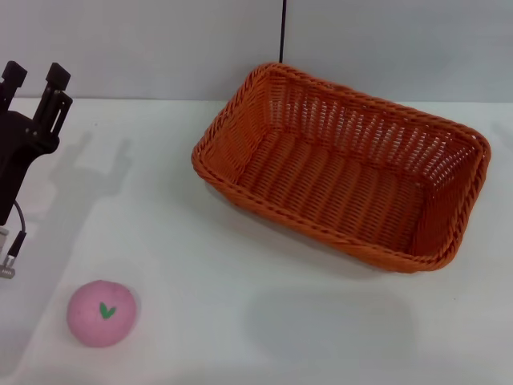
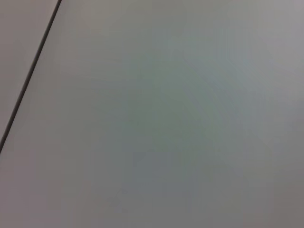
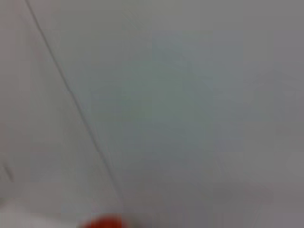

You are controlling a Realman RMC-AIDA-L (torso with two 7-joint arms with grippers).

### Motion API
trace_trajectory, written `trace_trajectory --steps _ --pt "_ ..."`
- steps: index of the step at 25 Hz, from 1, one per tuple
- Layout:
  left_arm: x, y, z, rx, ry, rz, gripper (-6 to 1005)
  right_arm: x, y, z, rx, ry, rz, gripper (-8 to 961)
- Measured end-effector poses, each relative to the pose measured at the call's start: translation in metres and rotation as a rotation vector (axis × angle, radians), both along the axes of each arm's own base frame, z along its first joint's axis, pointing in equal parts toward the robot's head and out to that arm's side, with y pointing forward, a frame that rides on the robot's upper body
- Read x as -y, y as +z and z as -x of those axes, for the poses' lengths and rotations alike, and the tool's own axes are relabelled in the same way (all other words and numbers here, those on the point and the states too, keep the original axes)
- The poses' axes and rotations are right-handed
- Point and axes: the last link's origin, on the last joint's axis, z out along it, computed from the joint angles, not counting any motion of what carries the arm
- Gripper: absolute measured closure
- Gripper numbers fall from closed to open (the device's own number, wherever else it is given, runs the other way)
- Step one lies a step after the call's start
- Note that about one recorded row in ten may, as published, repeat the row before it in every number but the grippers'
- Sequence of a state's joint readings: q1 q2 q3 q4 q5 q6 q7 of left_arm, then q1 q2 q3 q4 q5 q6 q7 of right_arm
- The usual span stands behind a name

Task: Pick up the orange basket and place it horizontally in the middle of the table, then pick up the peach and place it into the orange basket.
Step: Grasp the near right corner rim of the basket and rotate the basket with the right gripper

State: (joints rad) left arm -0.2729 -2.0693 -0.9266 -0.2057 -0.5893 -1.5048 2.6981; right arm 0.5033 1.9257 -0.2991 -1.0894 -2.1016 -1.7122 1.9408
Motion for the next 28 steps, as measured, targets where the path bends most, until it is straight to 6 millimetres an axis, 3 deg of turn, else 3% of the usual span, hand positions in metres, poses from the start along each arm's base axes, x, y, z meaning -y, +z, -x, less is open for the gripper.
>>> trace_trajectory --steps 3,6,8,13,19,28 --pt "0.0 0.0 0.0 0.0 -0.001 0.0 344 -0.026 0.005 0.023 0.141 -0.047 0.141 333" --pt "0.0 0.0 0.0 0.0 -0.001 0.0 346 -0.039 0.001 0.032 0.227 -0.067 0.201 337" --pt "0.0 0.0 0.0 0.0 -0.001 0.0 347 -0.057 -0.012 0.048 0.36 -0.069 0.297 340" --pt "0.001 0.0 0.001 0.004 0.002 0.002 347 -0.07 -0.03 0.068 0.478 -0.053 0.37 347" --pt "0.004 -0.001 0.003 0.004 0.014 0.004 347 -0.076 -0.045 0.075 0.523 -0.054 0.408 355" --pt "0.007 -0.001 0.006 0.006 0.023 0.005 347 -0.074 -0.078 0.067 0.556 -0.059 0.479 368"
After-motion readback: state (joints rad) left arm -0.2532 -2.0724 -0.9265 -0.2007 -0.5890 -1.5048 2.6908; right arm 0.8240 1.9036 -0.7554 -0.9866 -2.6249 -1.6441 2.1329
